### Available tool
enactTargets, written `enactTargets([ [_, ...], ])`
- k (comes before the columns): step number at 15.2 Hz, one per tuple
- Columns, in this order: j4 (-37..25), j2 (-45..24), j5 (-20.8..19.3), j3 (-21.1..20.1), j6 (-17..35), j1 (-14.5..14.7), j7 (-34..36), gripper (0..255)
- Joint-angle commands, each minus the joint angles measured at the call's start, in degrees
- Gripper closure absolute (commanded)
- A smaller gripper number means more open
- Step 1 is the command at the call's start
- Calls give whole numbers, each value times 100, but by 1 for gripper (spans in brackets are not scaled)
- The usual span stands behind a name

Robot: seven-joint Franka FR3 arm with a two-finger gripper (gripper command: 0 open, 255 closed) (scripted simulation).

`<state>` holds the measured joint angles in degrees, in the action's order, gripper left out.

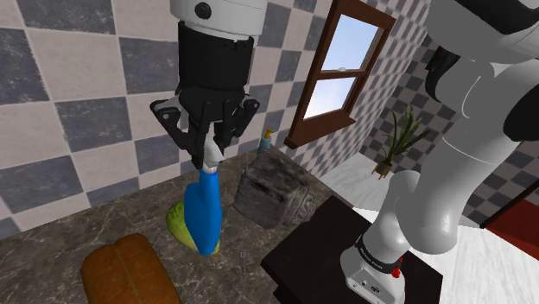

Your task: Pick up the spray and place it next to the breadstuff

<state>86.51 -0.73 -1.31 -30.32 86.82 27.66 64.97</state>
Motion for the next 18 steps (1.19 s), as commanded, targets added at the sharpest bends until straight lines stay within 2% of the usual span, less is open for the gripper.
enactTargets([
  [1,204,56,29,8,158,-9,-9,255],
  [18,1758,280,140,42,1519,-39,-74,255],
])
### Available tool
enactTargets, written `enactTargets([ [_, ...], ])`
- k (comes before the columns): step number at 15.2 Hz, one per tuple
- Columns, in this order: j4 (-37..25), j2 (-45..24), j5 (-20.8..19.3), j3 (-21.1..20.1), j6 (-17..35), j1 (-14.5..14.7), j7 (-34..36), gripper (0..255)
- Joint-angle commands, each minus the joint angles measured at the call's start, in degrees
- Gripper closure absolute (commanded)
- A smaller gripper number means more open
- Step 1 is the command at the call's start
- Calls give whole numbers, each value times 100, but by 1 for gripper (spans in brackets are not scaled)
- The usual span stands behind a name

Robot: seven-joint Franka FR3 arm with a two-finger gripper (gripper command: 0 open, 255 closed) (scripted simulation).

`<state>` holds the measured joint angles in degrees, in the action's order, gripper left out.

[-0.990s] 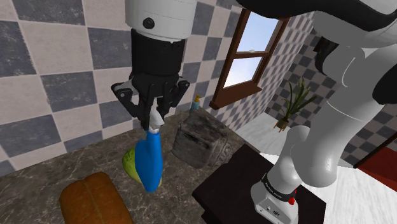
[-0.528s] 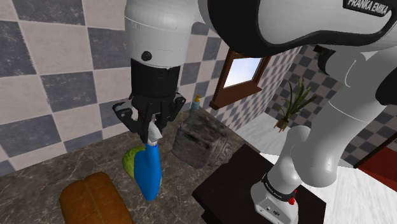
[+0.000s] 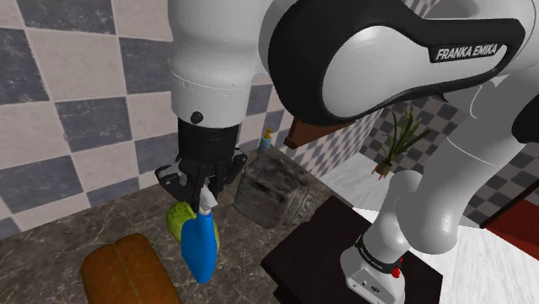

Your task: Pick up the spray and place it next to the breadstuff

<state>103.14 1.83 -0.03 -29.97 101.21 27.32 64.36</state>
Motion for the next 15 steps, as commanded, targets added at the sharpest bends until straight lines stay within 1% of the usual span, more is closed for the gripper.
enactTargets([
  [1,172,23,11,6,157,-5,-13,255],
  [15,1088,-142,-77,-18,1215,13,65,255],
])
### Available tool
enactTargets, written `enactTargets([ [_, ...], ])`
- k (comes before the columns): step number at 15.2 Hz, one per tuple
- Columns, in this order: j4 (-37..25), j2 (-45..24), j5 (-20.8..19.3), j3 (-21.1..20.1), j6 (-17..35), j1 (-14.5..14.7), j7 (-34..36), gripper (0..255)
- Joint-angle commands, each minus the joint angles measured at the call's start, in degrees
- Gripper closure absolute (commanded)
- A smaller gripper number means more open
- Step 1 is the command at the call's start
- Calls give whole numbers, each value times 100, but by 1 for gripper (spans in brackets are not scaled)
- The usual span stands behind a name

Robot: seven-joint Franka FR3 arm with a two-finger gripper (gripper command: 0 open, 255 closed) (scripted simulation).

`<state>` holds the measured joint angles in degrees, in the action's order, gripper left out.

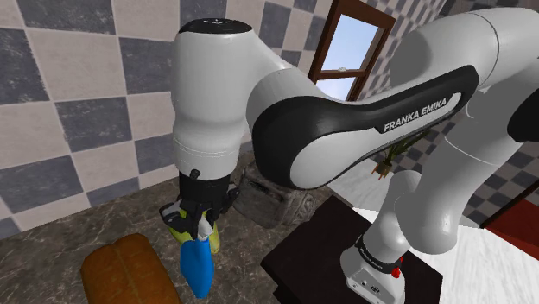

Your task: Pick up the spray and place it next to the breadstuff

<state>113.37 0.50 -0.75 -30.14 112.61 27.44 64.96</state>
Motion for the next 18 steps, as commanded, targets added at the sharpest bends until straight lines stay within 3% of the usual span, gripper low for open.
enactTargets([
  [1,120,-31,-18,-3,150,3,15,255],
  [18,870,-611,-392,-4,1392,52,296,255],
])
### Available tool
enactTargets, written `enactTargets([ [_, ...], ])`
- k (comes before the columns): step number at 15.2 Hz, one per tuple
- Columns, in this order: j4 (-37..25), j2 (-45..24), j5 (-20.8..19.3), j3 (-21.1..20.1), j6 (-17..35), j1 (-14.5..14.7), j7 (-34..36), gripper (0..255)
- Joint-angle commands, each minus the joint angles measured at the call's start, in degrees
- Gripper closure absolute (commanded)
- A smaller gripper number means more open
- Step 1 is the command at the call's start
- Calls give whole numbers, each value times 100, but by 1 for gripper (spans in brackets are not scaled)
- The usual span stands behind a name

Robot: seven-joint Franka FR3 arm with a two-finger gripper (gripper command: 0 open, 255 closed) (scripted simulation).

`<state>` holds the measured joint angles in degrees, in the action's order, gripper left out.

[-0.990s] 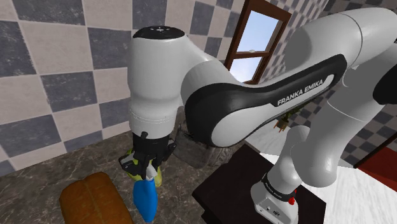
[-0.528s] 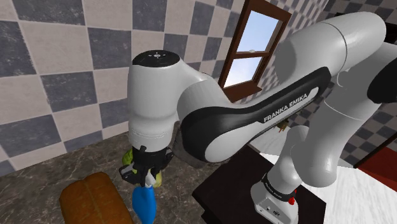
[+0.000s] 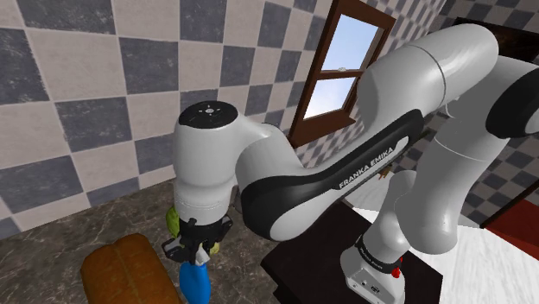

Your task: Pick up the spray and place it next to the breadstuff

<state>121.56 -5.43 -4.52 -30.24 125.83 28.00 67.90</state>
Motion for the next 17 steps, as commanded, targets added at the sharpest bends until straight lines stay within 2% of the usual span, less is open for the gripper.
enactTargets([
  [1,84,-63,-48,10,142,1,26,255],
  [3,169,-196,-145,24,337,17,95,255],
  [11,169,-196,-145,25,337,17,95,255],
  [12,169,-196,-145,25,337,17,95,0],
  [17,168,-196,-145,25,337,17,95,0],
])
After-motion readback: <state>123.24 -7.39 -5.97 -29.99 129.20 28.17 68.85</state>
